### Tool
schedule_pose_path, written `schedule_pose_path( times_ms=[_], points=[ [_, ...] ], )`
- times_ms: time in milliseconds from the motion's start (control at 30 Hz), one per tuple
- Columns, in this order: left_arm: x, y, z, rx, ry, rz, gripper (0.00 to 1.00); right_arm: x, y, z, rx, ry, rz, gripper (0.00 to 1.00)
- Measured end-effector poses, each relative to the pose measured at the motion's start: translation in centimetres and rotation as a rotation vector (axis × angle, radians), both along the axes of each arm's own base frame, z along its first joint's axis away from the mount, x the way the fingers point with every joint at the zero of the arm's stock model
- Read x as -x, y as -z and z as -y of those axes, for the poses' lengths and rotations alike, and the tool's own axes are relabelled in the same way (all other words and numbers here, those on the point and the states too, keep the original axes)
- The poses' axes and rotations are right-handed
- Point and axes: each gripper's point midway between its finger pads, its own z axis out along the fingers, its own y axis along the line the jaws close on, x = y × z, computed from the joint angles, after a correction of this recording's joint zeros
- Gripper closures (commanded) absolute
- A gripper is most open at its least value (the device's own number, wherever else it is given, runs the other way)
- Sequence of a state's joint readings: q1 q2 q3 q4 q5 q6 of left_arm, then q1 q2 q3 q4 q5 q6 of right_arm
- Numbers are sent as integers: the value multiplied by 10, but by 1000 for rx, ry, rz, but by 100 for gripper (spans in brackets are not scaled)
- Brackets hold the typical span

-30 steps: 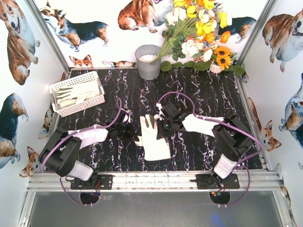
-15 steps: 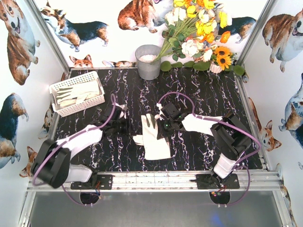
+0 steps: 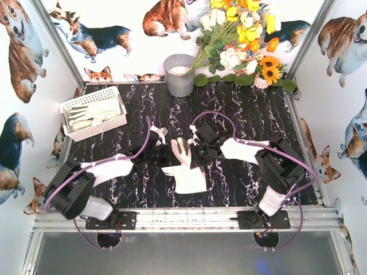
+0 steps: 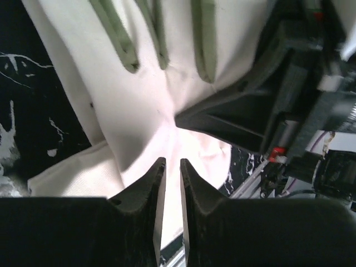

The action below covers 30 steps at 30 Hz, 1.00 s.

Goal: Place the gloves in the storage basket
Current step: Pair the glove with the glove.

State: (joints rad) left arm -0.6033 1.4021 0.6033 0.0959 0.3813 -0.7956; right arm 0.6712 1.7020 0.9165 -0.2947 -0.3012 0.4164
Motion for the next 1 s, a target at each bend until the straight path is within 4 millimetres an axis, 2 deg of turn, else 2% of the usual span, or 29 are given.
schedule_pose_path(
  times_ms=[100, 167, 233, 333, 400, 567, 667, 767, 867, 933, 1000],
  points=[
    [-3, 16, 2, -2, -12, -20, 93, 0, 0, 0, 0, 1, 0, 100],
    [-1, 33, -1, -26, -19, -45, 94, 0, 0, 0, 2, 2, 2, 100],
    [2, 49, -3, -36, -24, -77, 95, -1, 0, 1, 5, 4, 5, 91],
    [1, 52, 3, 2, -16, -62, 95, -1, -1, 3, 16, 10, 10, 77],
    [1, 52, 4, 16, -14, -49, 95, -3, -4, 8, 35, 20, 28, 70],
    [1, 52, 3, 14, -11, -34, 94, -13, -16, 28, 72, 73, 88, 65],
    [1, 52, 3, 11, -9, -32, 91, -26, -22, 51, 77, 147, 109, 63],
    [1, 50, 4, 13, -2, -26, 86, -39, -22, 79, 88, 239, 109, 58],
    [4, 47, 5, 8, 9, -14, 79, -42, -22, 103, 78, 307, 95, 48],
    [7, 44, 5, -2, 14, -12, 75, -38, -26, 106, 49, 311, 82, 43],
    [11, 39, 5, -11, 20, -11, 71, -32, -36, 101, 1, 287, 72, 39]
  ],
)
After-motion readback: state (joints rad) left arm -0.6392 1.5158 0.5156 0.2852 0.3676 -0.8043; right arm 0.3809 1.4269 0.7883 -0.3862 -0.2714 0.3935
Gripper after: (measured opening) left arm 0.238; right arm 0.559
